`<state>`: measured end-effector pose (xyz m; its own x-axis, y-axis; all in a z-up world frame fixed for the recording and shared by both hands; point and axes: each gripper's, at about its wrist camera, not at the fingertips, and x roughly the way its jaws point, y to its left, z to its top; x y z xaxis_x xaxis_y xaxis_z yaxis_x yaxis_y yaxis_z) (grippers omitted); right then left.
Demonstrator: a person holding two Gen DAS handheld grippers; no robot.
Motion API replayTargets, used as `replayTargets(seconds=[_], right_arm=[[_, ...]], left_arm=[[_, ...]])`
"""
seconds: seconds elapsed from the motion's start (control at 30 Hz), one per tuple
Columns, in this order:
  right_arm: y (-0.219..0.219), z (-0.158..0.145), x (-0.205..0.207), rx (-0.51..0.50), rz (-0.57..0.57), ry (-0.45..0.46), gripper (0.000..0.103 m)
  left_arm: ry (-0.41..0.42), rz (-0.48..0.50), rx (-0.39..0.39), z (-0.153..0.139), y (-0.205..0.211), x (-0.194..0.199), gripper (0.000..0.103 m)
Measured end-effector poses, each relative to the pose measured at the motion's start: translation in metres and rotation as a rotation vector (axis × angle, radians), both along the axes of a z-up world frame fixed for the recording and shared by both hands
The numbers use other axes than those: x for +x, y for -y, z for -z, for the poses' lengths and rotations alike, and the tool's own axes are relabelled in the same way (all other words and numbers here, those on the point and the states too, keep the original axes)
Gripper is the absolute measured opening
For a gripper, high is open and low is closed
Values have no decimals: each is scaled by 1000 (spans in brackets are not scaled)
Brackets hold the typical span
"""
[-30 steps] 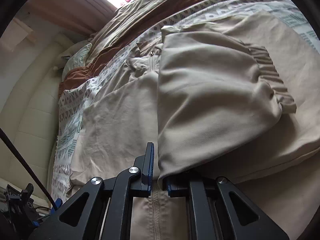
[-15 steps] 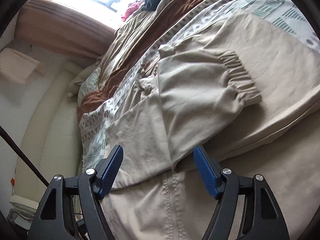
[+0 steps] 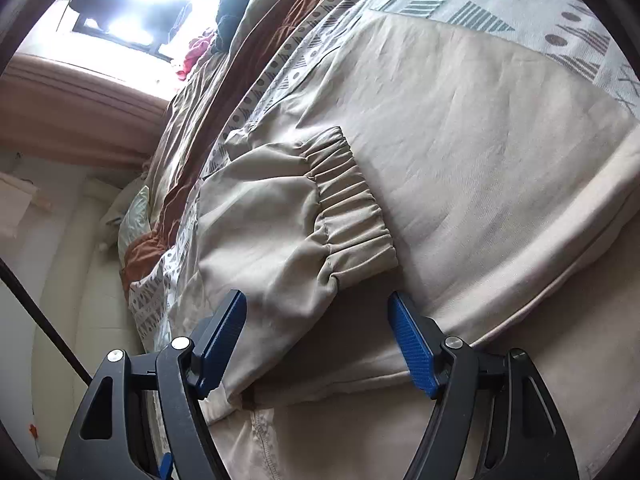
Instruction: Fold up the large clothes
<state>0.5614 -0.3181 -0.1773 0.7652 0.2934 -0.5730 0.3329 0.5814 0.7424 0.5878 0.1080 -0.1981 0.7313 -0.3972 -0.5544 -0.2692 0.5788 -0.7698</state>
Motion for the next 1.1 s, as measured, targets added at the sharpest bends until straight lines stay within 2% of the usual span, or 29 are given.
replayTargets(seconds=[0.03,0.1,0.13,0.17,0.23,0.4,0.5,0.63,0.8,0.9,0.93,0.97,1.0,1.03,1.07,1.1], right_arm=[[1,0,3,2,8,14,70],[1,2,12,0,10,24,38],[0,4,16,13,-5,38,10],[-1,3,15,12,-3,54,6],[-11,-10,11,-46,7,111,4],[-64,-54,4,-146,-79,248,3],[-95,-66,-1,-161,-122,287,3],[-129,-65,-2,-145,-166,294,3],[-172,-55,11,-137,-242,236,3],[-196,-47,36,-147,-303,140,8],[-201,-45,41,-140,-322,116,14],[-206,-42,45,-125,-341,102,34],[-211,-39,47,-108,-357,100,49],[-215,-38,50,-100,-367,104,80],[-217,-38,52,-103,-371,106,86],[-217,-38,56,-111,-378,100,86]], left_arm=[[0,-1,4,0,-1,0,88],[8,15,10,-2,-1,0,88],[10,27,20,-4,0,0,88],[6,31,37,-6,1,0,88],[4,35,57,-8,1,-2,88],[-2,10,64,-8,-12,-8,88],[-6,-17,69,-8,-24,-13,88],[-9,-53,65,-6,-44,-21,88],[-23,-77,51,-1,-63,-26,88],[-24,-80,45,-1,-68,-29,88],[-22,-80,43,-2,-70,-29,88],[-21,-80,40,-2,-71,-29,88],[-20,-80,39,-2,-72,-30,88],[-19,-80,37,-3,-72,-30,88],[-18,-82,36,-3,-73,-30,88],[-18,-83,34,-3,-74,-31,88]])
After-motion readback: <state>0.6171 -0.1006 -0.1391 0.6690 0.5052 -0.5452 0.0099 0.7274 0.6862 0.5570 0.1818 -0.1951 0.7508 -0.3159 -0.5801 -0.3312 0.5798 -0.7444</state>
